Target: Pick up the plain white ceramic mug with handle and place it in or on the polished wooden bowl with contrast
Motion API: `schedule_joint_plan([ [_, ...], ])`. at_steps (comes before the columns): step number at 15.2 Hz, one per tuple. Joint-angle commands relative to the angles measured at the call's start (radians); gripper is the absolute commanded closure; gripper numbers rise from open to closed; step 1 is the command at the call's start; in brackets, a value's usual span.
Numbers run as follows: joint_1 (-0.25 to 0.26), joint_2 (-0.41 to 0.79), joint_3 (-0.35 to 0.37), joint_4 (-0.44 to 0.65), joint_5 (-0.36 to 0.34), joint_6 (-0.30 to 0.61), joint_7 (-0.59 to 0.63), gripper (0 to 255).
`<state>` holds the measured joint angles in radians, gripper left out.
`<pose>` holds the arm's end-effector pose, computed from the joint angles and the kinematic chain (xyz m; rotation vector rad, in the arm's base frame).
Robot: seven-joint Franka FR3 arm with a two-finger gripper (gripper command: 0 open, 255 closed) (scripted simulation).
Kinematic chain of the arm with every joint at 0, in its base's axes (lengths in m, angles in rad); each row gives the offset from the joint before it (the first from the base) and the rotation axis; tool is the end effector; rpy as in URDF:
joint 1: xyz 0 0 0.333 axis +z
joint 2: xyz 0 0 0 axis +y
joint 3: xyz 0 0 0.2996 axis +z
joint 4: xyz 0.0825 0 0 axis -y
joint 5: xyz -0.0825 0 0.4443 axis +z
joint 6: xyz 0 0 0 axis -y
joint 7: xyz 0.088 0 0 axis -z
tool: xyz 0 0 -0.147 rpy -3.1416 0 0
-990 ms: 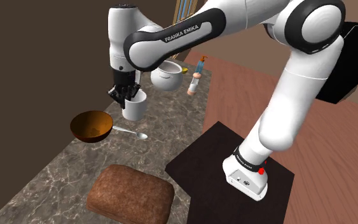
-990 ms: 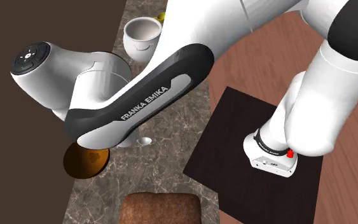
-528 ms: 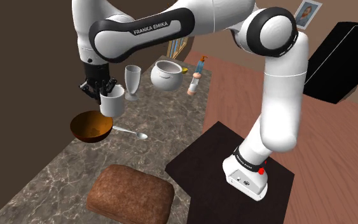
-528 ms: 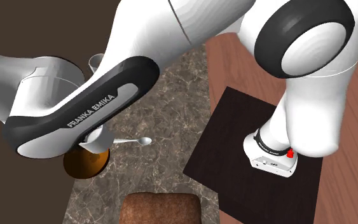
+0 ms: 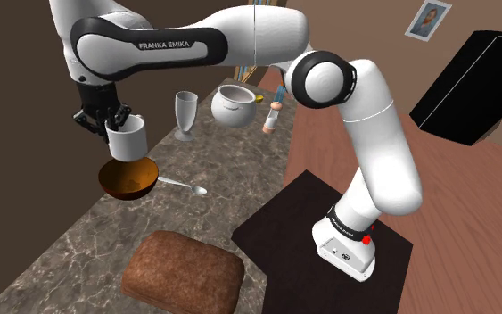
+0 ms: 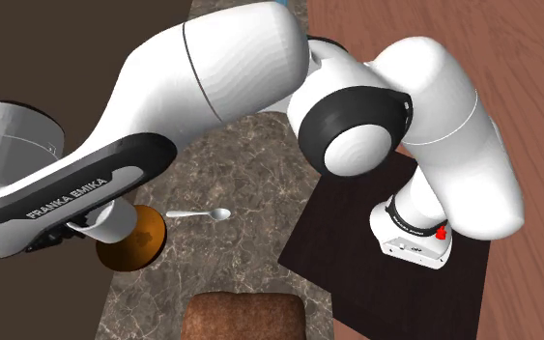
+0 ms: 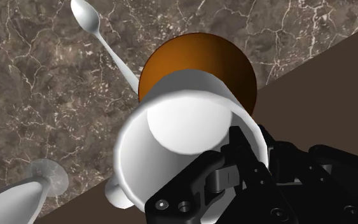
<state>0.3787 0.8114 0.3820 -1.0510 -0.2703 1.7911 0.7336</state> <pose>0.6561 0.4642 0.3040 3.1339 -0.0278 -0.0406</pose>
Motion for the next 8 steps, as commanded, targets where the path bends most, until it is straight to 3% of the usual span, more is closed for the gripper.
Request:
schedule_joint_plan([
  [1, -0.002, 0.008, -0.002, -0.011, -0.003, 0.02, 0.0, 255],
  [8, -0.008, 0.031, -0.008, -0.069, -0.011, 0.098, 0.008, 255],
])
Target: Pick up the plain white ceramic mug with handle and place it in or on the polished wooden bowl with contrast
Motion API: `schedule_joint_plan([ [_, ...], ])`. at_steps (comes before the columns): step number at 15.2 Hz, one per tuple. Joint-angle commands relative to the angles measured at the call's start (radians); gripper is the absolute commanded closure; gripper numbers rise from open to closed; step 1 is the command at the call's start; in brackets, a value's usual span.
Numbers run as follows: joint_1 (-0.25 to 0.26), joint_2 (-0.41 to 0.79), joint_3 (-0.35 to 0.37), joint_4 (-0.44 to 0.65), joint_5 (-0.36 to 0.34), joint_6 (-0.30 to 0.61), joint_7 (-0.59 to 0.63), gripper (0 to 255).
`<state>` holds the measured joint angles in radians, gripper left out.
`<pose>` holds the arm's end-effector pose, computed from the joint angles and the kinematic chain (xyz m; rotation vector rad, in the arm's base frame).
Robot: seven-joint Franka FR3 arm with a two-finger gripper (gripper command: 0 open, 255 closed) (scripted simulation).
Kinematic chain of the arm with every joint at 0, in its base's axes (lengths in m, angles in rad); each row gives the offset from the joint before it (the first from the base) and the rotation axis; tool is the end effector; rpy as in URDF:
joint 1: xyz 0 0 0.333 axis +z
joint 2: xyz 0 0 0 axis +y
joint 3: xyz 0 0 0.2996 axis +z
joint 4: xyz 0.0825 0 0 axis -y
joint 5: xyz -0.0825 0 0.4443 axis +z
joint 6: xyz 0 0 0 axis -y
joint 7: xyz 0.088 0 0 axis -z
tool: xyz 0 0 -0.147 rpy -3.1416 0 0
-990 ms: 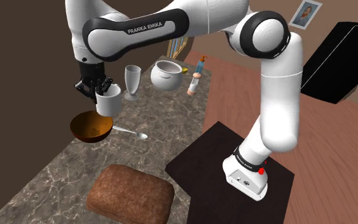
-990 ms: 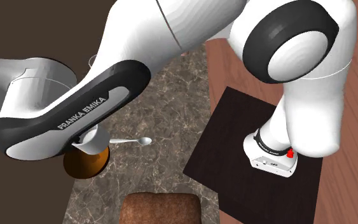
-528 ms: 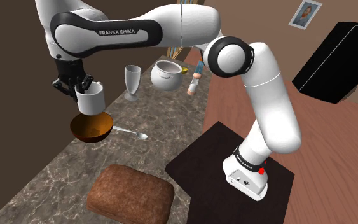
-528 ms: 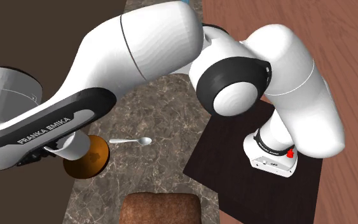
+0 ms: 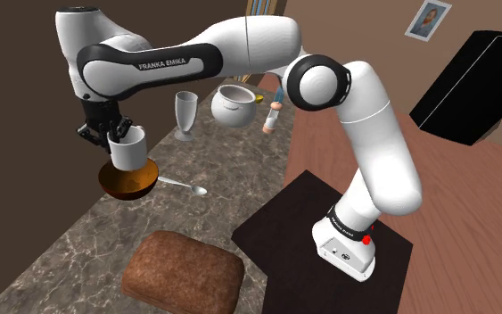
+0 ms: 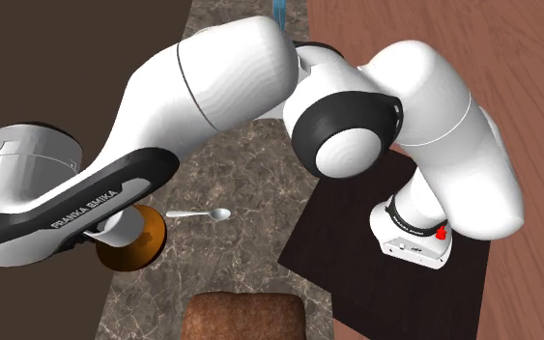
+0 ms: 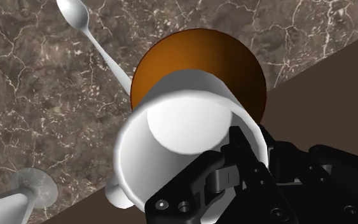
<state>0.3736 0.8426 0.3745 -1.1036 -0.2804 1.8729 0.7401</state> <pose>0.6566 0.4637 0.2585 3.1335 -0.0285 -0.0400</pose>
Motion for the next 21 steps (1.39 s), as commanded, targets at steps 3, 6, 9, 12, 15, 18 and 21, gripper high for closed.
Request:
schedule_joint_plan([
  [3, -0.004, 0.013, -0.004, -0.034, -0.005, 0.046, 0.004, 255],
  [6, -0.004, 0.028, -0.007, -0.048, -0.01, 0.076, 0.007, 255],
  [9, -0.004, 0.034, -0.009, -0.052, -0.012, 0.085, 0.008, 255],
  [12, -0.004, 0.034, -0.009, -0.052, -0.012, 0.085, 0.008, 255],
  [15, -0.004, 0.034, -0.009, -0.052, -0.012, 0.085, 0.008, 255],
  [18, -0.004, 0.034, -0.009, -0.052, -0.012, 0.085, 0.008, 0],
  [21, -0.004, 0.034, -0.009, -0.052, -0.012, 0.085, 0.008, 0],
])
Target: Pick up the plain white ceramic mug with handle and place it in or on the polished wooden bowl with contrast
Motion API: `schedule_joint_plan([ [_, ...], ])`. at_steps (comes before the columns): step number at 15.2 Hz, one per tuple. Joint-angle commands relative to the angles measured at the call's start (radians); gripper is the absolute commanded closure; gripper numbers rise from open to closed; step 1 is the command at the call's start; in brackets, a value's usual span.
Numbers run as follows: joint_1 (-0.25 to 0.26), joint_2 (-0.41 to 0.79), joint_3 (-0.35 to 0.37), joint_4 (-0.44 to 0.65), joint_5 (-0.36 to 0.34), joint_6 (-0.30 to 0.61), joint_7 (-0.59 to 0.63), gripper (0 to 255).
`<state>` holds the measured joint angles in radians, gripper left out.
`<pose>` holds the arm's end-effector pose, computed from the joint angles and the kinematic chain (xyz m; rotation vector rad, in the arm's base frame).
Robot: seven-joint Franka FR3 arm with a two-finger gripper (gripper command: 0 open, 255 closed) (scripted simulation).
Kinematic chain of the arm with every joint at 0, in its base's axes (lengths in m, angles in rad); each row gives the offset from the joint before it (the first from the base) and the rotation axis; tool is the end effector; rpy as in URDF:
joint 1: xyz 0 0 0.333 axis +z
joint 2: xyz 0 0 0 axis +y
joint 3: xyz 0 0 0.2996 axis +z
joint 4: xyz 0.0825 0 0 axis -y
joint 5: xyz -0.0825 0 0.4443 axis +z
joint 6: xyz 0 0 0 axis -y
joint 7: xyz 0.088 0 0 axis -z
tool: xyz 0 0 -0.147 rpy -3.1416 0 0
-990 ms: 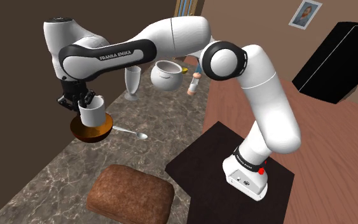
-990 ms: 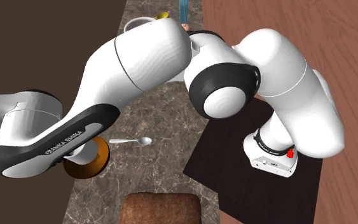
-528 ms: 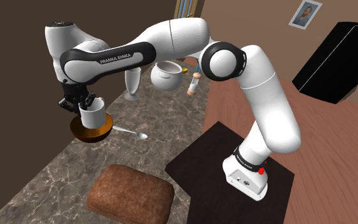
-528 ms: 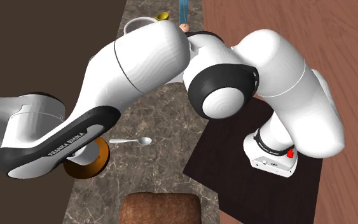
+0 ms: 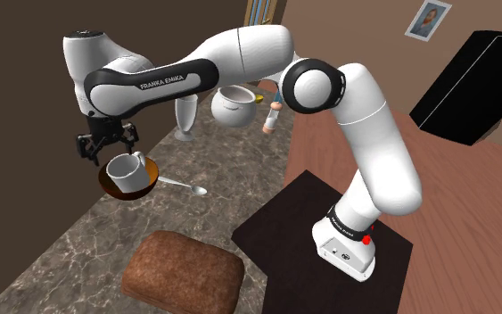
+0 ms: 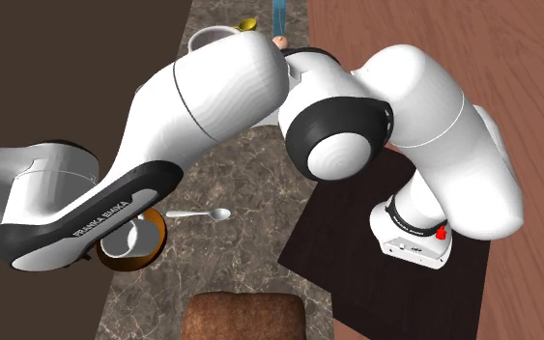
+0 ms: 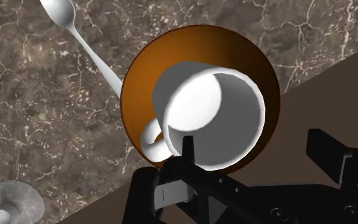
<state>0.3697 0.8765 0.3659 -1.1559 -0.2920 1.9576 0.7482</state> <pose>0.6540 0.4620 0.2115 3.1339 -0.0286 -0.0393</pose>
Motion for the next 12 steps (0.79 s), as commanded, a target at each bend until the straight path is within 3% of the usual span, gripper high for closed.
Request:
schedule_joint_plan([
  [1, 0.0, -0.012, 0.003, 0.013, 0.004, -0.025, -0.003, 0],
  [4, 0.005, -0.038, 0.009, 0.065, 0.013, -0.1, -0.011, 0],
  [12, 0.005, -0.038, 0.009, 0.065, 0.013, -0.1, -0.011, 0],
])
